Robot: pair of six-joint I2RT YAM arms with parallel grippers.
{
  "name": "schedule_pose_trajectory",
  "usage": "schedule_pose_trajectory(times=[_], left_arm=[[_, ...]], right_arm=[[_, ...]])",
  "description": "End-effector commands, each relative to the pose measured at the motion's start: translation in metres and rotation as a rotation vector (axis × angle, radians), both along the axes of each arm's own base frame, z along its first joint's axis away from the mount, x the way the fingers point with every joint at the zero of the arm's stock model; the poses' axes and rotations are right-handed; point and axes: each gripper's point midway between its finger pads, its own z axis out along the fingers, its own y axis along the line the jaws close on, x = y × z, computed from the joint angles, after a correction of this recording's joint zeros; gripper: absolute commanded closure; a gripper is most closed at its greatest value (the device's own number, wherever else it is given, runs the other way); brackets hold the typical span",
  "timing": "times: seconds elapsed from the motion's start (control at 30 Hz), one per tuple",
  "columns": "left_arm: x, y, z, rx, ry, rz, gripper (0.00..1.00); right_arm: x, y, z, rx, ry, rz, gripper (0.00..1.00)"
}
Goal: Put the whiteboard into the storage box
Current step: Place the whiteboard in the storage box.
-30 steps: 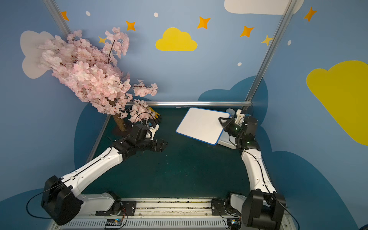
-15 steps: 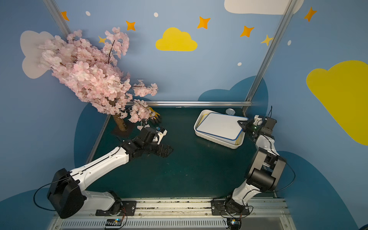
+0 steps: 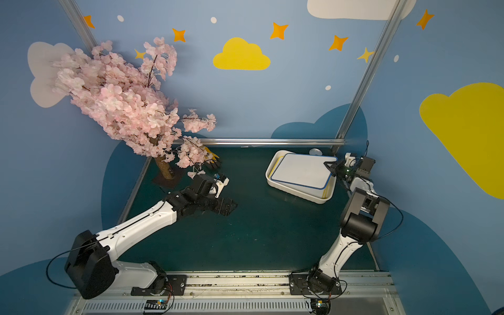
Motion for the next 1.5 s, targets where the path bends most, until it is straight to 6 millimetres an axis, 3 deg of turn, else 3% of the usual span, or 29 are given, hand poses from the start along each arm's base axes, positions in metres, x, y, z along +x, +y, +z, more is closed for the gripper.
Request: schedule_pose_trajectory(times=[0.0,0.3,0.4,0.63,0.97,1.47], left_arm=[[0.004,-0.002,0.004,0.007,-0.014,-0.011,0.00],[0.004,0.000,0.006,0.011,-0.024,-0.005,0.00],[0.006,0.001,0.007,0.011,-0.024,0.000,0.00],[0.006,0.004,0.007,0.020,-0.025,0.009,0.00],[0.007,0.007,0.010,0.019,-0.031,0.022,0.00],[0.010,0.011,0.009,0.013,-0.024,0.046,0.00]], right_arm=[[0.014,0.012,0.026,-0.022,-0.099,0.055,1.00],[0.022,0.026,0.004,-0.024,-0.059,0.073,1.00],[0.025,0.026,-0.002,-0.009,-0.043,0.075,0.91],[0.024,0.022,-0.009,-0.003,-0.005,0.062,0.57],[0.022,0.021,-0.022,-0.029,0.098,0.052,0.44],[0.013,0.008,-0.065,-0.202,0.297,0.002,0.30]])
